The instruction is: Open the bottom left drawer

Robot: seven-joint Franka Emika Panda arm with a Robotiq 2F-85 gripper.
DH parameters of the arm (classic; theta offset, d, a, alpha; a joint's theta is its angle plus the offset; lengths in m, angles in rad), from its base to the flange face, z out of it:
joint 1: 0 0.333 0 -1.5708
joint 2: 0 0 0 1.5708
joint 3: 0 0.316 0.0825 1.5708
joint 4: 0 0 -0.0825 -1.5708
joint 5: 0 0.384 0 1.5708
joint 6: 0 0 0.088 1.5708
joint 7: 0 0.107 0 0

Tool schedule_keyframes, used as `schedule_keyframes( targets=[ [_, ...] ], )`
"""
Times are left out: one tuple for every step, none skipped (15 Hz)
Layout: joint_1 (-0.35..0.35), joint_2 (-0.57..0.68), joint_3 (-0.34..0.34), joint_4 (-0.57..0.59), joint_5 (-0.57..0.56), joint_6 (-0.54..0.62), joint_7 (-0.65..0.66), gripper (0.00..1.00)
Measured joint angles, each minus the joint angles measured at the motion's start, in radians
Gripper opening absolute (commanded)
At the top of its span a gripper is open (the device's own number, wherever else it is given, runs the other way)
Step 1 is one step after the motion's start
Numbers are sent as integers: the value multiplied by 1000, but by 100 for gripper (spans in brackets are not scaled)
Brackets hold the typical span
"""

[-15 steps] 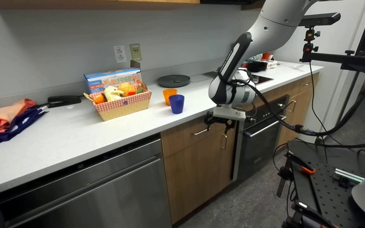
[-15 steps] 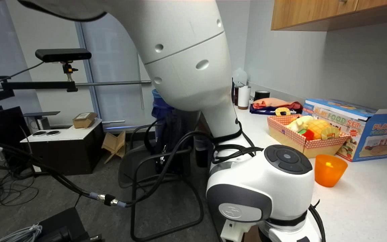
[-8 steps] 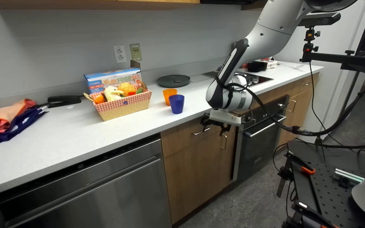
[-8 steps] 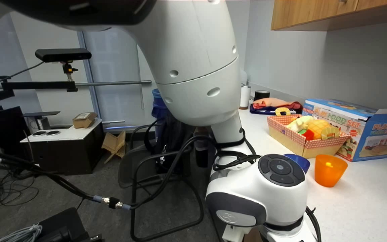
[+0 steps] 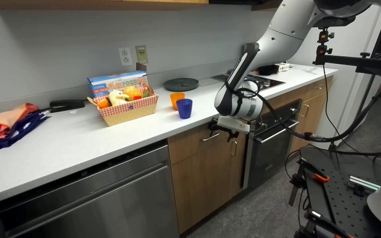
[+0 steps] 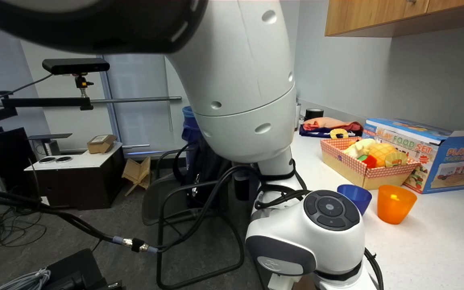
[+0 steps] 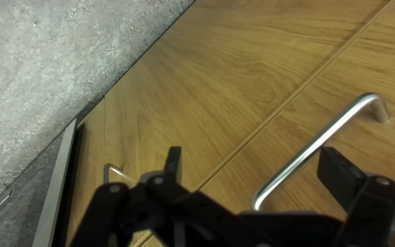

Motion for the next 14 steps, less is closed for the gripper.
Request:
schedule_keyframes(
  targets=[
    [-2,8,0,7,0,3,0,100],
    [-5,17,0,14,0,3,0,100],
    [-8,25,0,20,0,3,0,100],
    [-10,31,0,25,-1,4,0,100],
    [-10,31,0,25,-1,4,0,100],
    [-10,31,0,25,-1,4,0,100],
    [-10,31,0,25,-1,4,0,100],
    [-10,31,0,25,-1,3,0,100],
    [-10,31,0,25,-1,2,1,100],
    [-10,31,0,25,-1,2,1,100],
    [-10,30,0,24,-1,1,2,100],
    [-10,30,0,24,-1,1,3,100],
    [-10,30,0,23,0,1,4,100],
    [-10,29,0,22,0,0,4,100]
  ],
)
